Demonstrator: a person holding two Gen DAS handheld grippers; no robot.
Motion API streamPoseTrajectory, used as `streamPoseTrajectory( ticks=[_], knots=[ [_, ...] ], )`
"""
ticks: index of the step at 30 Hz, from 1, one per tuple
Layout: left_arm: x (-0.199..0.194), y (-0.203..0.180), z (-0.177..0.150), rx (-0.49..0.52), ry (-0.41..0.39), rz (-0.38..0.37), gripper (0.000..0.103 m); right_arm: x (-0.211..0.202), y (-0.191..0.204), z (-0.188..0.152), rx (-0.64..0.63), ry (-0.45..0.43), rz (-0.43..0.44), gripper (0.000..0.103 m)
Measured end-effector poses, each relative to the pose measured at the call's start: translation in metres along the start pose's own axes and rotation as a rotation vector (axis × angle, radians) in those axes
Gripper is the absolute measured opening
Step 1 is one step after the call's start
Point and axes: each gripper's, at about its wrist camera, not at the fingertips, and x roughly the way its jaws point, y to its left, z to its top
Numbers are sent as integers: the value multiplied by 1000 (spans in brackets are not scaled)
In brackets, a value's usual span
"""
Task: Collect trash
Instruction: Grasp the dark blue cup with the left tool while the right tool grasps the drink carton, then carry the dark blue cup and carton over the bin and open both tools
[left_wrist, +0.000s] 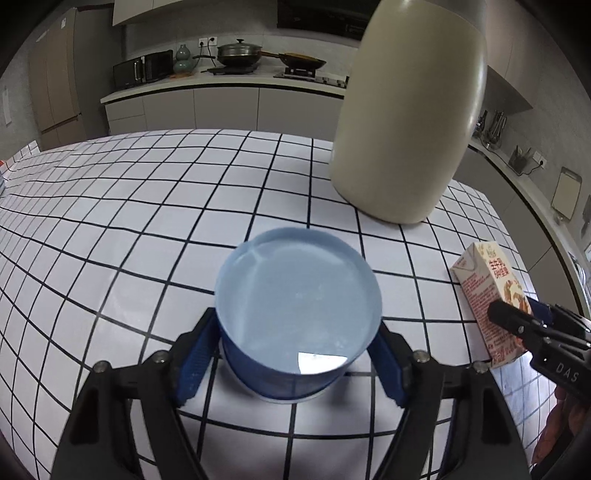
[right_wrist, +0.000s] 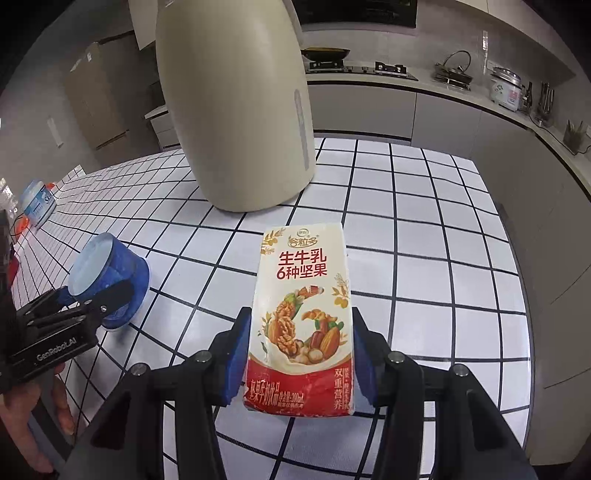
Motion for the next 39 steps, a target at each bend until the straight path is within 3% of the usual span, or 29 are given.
streamPoseTrajectory(
  ticks=[6,12,28,39],
  knots=[
    [-22,-7,-3,42,-41,6,77,-15,0,-2,-9,-28,5,52],
    [-56,-9,-29,54,-60,-8,77,-42,4,-23,1,-48,-10,52],
    [-158,-32,-131,115,-75,-76,77,-165,26,-152,28,-86,-76,52],
    [-184,-61,-160,147,-78,-104,77,-225,14,-208,64,-99,-108,52]
  ],
)
